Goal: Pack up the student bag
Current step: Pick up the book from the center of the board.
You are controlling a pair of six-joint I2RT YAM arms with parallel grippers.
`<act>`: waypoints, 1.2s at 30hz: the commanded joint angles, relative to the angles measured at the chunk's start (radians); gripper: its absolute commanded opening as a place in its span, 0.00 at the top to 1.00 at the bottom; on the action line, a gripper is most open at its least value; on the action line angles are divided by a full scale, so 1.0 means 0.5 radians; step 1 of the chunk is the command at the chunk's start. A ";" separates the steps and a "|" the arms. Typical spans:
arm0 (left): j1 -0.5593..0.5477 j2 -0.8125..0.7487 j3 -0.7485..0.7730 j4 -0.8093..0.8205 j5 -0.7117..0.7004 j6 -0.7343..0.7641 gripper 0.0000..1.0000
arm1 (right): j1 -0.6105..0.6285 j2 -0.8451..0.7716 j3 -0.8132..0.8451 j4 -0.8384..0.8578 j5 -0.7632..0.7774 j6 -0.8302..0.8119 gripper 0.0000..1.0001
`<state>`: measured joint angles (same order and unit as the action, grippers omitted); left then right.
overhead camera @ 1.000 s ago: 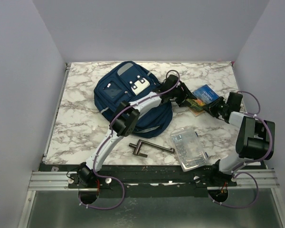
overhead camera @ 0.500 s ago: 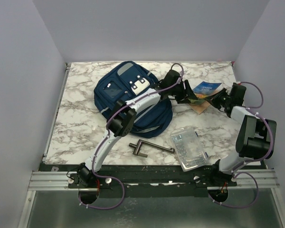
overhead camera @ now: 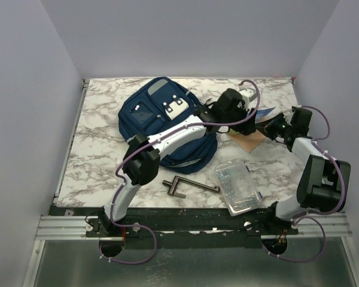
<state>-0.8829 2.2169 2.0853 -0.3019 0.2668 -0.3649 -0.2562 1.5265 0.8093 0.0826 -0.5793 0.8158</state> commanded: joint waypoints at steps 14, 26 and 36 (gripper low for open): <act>-0.230 -0.070 -0.328 -0.037 -0.515 0.453 0.40 | 0.001 -0.324 -0.219 -0.158 -0.294 0.029 1.00; -0.271 0.032 -0.208 -0.038 -0.657 0.492 0.68 | 0.003 -0.427 -0.291 -0.123 -0.211 0.137 1.00; -0.271 0.066 -0.215 -0.047 -0.445 0.460 0.90 | -0.054 -0.360 -0.135 -0.445 0.063 -0.233 0.52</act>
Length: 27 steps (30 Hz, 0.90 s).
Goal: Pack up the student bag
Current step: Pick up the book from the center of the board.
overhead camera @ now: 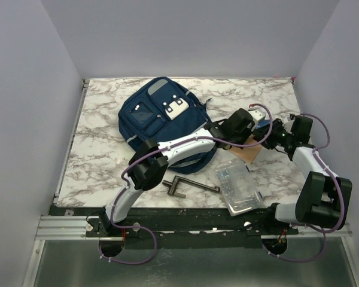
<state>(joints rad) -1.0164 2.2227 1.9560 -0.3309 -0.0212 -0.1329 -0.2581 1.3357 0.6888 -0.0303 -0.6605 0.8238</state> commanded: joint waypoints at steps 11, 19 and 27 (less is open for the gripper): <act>0.130 0.036 -0.059 0.046 0.923 -0.449 0.39 | -0.306 0.195 -0.006 -0.038 0.196 -0.477 0.19; 0.354 -0.061 -0.143 0.197 1.121 -0.801 0.29 | -0.282 0.653 0.197 0.064 0.426 -0.559 0.18; 0.445 0.222 0.352 -0.202 0.736 -0.829 0.17 | 0.033 0.906 0.442 -0.090 0.652 -0.774 0.24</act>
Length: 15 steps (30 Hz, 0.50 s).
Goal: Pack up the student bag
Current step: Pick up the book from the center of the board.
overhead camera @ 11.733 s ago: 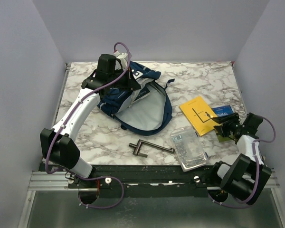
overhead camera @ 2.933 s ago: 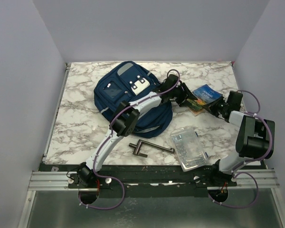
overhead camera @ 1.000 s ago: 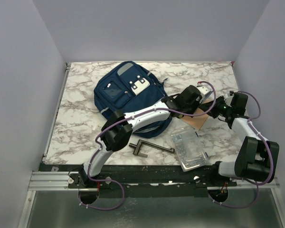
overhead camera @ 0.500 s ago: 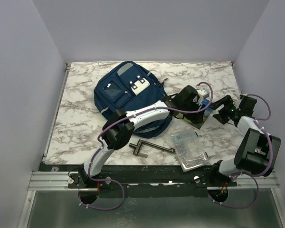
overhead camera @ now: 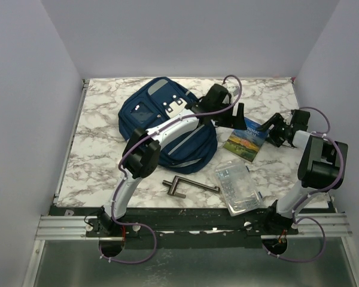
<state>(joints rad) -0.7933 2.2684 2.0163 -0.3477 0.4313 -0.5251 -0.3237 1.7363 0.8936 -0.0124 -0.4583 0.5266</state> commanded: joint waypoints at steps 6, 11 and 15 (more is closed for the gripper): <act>0.045 0.152 0.156 -0.202 -0.190 -0.172 0.23 | 0.331 0.108 0.066 -0.115 0.300 -0.278 0.35; 0.012 0.118 0.046 -0.200 -0.162 -0.169 0.29 | 0.345 0.053 -0.016 -0.128 0.178 -0.177 0.35; -0.015 0.130 -0.038 -0.193 -0.158 -0.226 0.42 | 0.342 0.009 -0.092 -0.118 0.019 -0.037 0.35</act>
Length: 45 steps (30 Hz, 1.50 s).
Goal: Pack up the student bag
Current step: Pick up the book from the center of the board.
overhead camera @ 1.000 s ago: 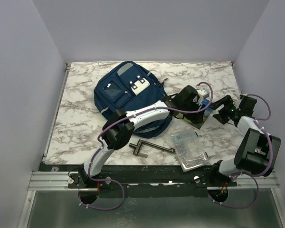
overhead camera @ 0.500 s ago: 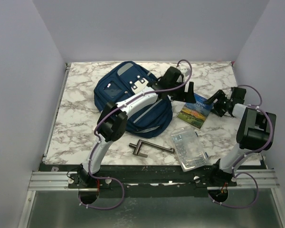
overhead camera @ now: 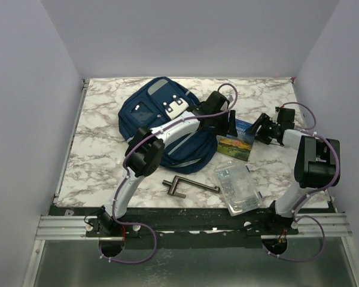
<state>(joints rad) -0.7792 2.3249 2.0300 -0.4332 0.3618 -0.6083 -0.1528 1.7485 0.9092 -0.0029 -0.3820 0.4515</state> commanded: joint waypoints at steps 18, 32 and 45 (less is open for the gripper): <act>-0.187 -0.142 -0.647 0.151 -0.381 -0.272 0.61 | 0.001 -0.271 -0.381 -0.022 -0.413 0.216 0.38; -0.184 -0.021 -0.645 0.147 -0.293 -0.262 0.63 | 0.000 -0.439 -0.553 0.115 -0.726 0.250 0.44; -0.184 -0.003 -0.612 0.148 -0.270 -0.229 0.65 | 0.000 -0.461 -0.648 0.122 -0.688 0.164 0.56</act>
<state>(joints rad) -0.8661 2.2654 1.7332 -0.3275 0.2539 -0.7525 -0.1722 1.5070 0.6174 0.1196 -0.6529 0.5457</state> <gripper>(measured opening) 0.351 0.459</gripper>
